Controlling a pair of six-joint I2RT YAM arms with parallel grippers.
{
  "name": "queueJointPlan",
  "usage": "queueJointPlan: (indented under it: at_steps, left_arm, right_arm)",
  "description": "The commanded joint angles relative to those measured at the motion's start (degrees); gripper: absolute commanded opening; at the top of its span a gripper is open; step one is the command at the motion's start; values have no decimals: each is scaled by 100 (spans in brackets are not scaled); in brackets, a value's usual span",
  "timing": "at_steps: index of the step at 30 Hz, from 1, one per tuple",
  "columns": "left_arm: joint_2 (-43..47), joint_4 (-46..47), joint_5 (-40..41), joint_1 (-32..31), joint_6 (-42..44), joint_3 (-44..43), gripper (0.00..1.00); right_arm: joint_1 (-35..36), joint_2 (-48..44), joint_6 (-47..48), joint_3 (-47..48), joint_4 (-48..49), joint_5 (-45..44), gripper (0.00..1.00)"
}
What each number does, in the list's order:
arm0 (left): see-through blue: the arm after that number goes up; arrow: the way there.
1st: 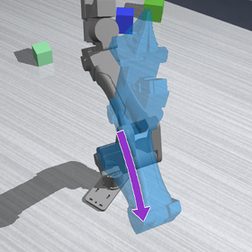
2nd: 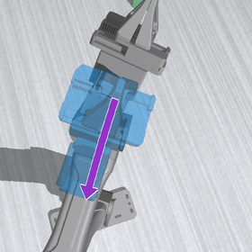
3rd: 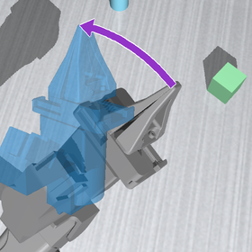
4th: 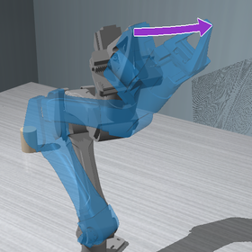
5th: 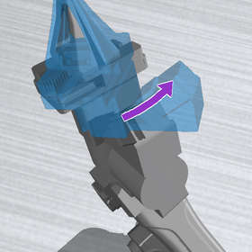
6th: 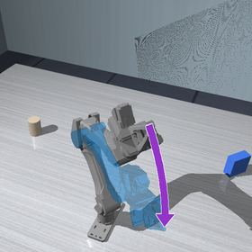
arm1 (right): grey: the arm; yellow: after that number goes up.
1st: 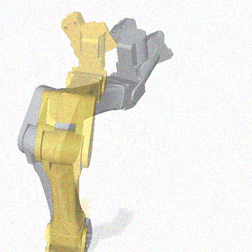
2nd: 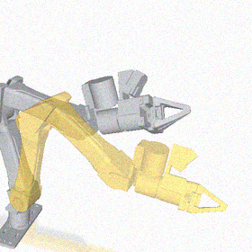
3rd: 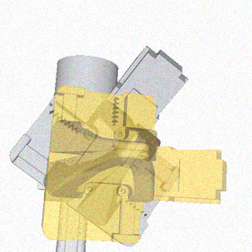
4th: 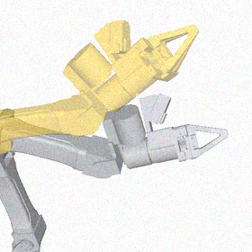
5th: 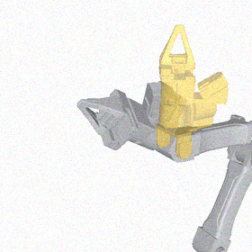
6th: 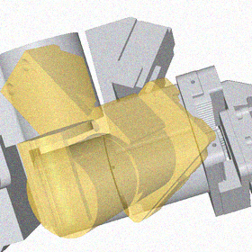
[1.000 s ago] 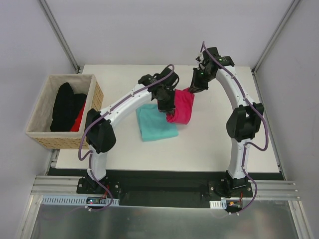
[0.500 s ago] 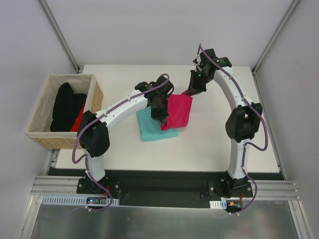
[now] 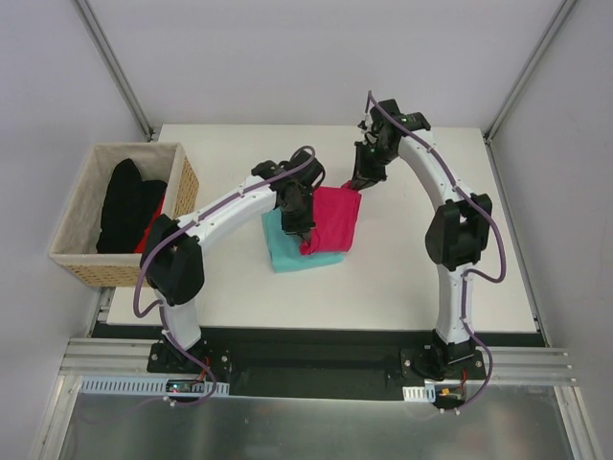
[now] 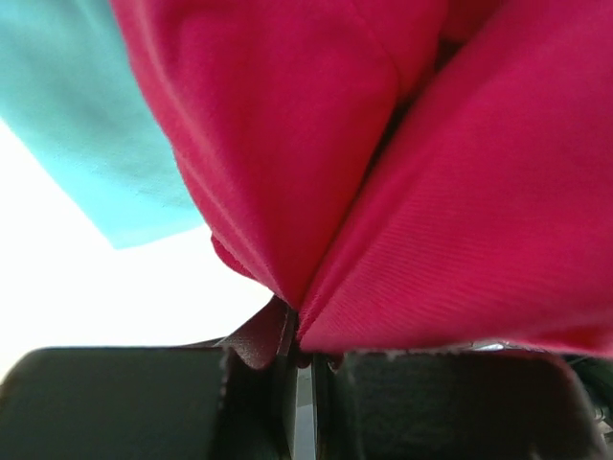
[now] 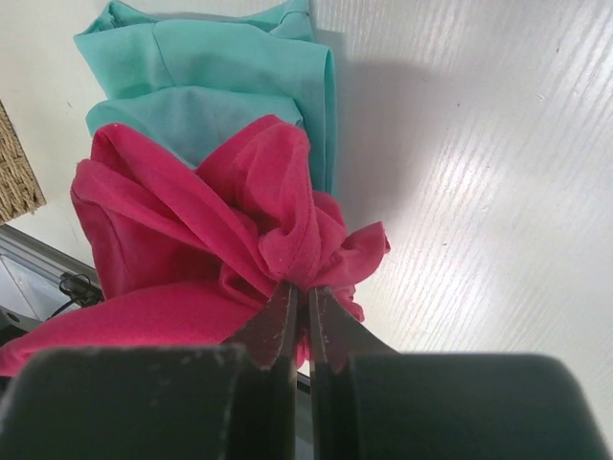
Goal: Fold and stack the t-shirts
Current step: Put the neatly folded tshirt into the corner of the board with both arms
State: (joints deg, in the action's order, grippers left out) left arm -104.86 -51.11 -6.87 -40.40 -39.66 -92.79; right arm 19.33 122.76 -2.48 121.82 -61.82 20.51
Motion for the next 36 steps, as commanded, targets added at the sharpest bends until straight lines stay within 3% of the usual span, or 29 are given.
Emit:
queueJointPlan:
  at_steps: [1, 15, 21, 27, 29, 34, 36]
  left_arm:
    - [449, 13, 90, 85, -112, 296, 0]
    - [1108, 268, 63, 454, -297, 1351, 0]
    - [1231, 321, -7, 489, -306, 1624, 0]
    - [1257, 312, 19, 489, -297, 1800, 0]
    - [1249, 312, 28, 489, -306, 1800, 9]
    - [1187, 312, 63, 489, -314, 1677, 46]
    - [1187, 312, 81, 490, -314, 1607, 51]
  right_arm:
    - [53, 90, 55, 299, -146, 76, 1]
    - [457, 810, 28, 975, -366, 172, 1]
    - [615, 1013, 107, 791, -410, 190, 1]
    - [739, 1075, 151, 510, -383, 24, 30]
    - [756, 1049, 160, 492, -366, 5, 38]
    - [748, 926, 187, 562, -366, -135, 44]
    - [747, 820, 178, 615, -374, -205, 45]
